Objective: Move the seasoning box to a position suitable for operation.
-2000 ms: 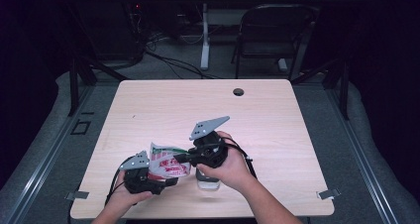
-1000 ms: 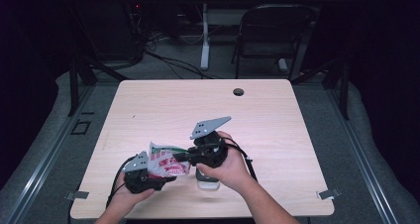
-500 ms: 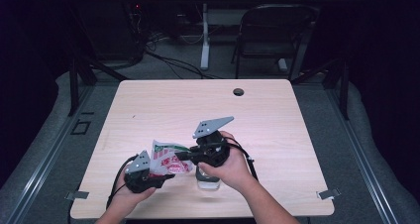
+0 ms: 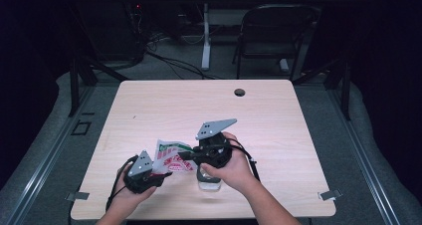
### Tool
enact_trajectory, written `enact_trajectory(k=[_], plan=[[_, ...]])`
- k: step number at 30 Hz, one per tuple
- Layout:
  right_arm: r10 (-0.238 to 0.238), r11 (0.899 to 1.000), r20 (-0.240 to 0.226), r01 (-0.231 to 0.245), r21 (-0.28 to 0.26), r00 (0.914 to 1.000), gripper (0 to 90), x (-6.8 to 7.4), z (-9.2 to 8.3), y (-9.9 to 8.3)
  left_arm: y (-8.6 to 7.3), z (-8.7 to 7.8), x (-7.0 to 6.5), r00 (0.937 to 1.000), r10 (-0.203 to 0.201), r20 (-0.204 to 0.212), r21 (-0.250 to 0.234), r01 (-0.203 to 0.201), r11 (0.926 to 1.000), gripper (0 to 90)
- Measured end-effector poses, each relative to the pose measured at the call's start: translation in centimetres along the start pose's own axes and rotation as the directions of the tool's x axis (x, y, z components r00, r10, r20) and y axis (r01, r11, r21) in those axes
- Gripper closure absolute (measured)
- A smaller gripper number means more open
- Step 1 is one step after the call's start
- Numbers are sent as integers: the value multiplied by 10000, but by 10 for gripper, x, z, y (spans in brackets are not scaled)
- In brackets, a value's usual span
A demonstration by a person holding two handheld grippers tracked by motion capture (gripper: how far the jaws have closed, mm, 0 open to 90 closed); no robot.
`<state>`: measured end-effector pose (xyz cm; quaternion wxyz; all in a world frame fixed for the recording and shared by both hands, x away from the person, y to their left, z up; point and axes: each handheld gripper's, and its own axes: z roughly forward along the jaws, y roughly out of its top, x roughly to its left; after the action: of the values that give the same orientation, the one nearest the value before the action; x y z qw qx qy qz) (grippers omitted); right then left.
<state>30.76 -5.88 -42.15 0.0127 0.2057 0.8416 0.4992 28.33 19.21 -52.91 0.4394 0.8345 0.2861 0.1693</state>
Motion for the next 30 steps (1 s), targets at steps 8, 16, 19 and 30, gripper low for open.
enact_trajectory(k=[8, 16, 19, 30], plan=[[3, 10000, 258, -4, 15, 9997, 816, -1, 0, -3, -1, 1, 1, 9996, 83, -264, 148, -79, 9999, 627], [68, 9999, 494, -64, -83, 9988, 762, -3, -2, -8, -1, 3, 1, 9987, 123, -498, 242, -111, 9996, 630], [122, 9999, 548, -118, -77, 9984, 749, -4, -3, -10, -2, 4, 1, 9982, 183, -579, 272, -167, 9995, 631], [65, 9996, 877, -42, -267, 9961, 575, -5, -7, -18, -2, 5, 1, 9938, 340, -1055, 456, -293, 9985, 632]])
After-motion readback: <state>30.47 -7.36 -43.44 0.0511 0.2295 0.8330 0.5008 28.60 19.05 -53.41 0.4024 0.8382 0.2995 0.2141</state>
